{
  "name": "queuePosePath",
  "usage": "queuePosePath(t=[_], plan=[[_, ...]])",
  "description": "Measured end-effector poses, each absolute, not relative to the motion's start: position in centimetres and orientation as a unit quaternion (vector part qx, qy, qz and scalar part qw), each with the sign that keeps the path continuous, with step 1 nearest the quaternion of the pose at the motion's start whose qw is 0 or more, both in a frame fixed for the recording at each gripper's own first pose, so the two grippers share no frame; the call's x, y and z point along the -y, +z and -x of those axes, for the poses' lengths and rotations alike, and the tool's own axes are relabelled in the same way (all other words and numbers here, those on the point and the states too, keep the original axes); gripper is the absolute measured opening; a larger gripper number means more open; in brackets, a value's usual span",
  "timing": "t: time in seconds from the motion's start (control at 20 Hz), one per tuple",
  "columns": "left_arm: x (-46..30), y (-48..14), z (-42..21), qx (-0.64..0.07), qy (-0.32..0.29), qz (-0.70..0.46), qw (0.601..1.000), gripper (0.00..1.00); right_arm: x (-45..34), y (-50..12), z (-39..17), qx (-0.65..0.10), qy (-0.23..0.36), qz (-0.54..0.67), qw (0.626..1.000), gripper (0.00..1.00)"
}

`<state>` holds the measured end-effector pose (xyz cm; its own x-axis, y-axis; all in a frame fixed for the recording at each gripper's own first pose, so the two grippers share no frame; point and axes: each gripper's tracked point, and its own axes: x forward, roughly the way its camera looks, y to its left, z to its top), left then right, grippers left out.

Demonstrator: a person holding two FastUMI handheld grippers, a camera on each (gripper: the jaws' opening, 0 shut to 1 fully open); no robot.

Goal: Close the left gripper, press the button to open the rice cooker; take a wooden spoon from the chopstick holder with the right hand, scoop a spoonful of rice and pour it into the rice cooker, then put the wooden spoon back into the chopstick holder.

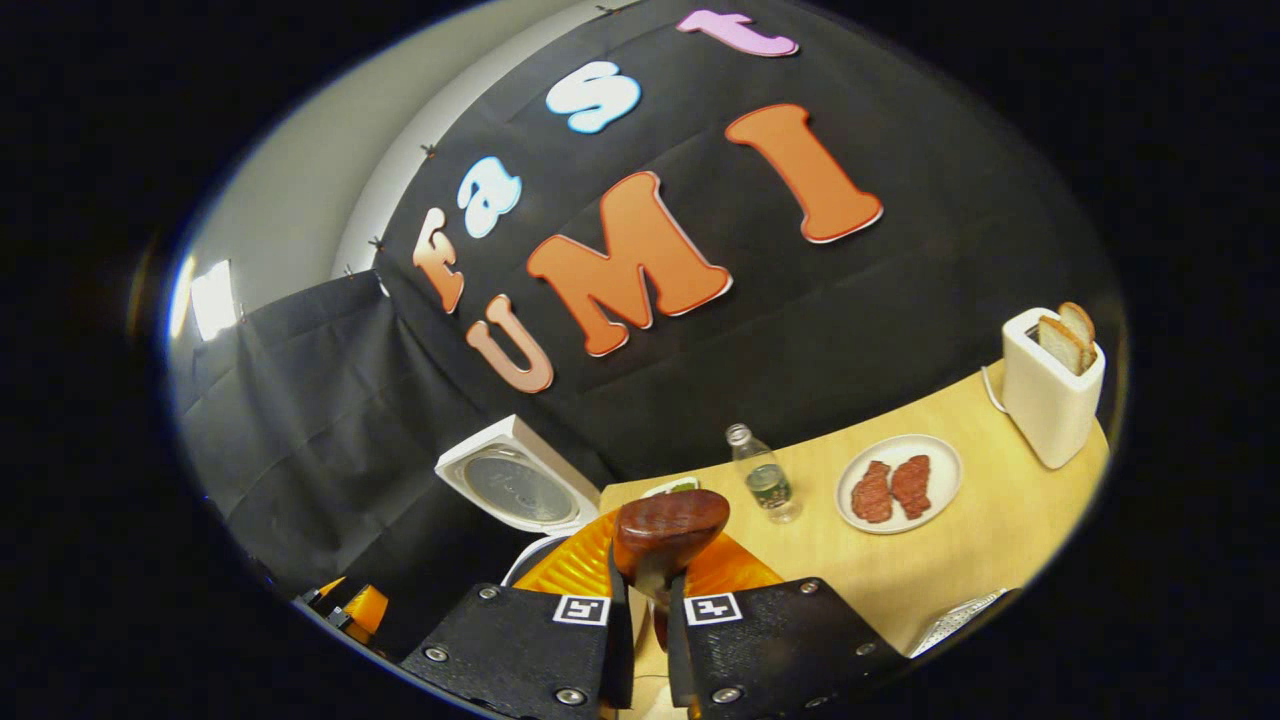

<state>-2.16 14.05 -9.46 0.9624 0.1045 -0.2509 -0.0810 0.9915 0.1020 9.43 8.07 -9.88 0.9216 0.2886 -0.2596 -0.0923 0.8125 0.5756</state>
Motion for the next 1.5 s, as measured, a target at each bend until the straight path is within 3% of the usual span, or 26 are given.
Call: queuePosePath(t=[0.3,0.4,0.7,0.9,0.95,1.0,1.05,1.25,1.5], plan=[[-8.7,-9.7,1.6,-0.138,-0.002,-0.037,0.990,1.00,0.7,-13.1,-4.6,-0.184,0.017,-0.324,0.928,0.13],[-7.2,-9.6,1.4,-0.140,-0.014,-0.040,0.989,0.96,3.7,-14.6,-2.9,-0.190,-0.016,-0.322,0.927,0.13],[-5.3,-9.5,0.7,-0.152,-0.018,-0.020,0.988,1.00,10.1,-19.8,0.2,-0.211,-0.097,-0.312,0.921,0.13],[-6.1,-8.4,0.2,-0.143,0.002,-0.026,0.989,0.96,10.6,-23.4,1.0,-0.233,-0.111,-0.302,0.918,0.13],[-6.1,-8.2,0.0,-0.142,0.004,-0.026,0.990,1.00,10.7,-24.1,0.8,-0.235,-0.110,-0.301,0.917,0.13],[-6.2,-8.0,0.0,-0.140,0.006,-0.027,0.990,0.96,10.7,-24.8,0.8,-0.238,-0.113,-0.300,0.917,0.13],[-6.3,-8.6,-0.5,-0.141,0.008,-0.026,0.990,1.00,10.7,-25.5,0.5,-0.238,-0.117,-0.300,0.916,0.14],[-6.7,-8.8,-1.4,-0.141,0.014,-0.025,0.990,0.99,10.4,-27.7,1.0,-0.245,-0.123,-0.304,0.912,0.14],[-7.9,-8.7,-2.7,-0.141,0.028,-0.013,0.990,0.97,10.1,-29.4,1.4,-0.246,-0.137,-0.327,0.902,0.19]])
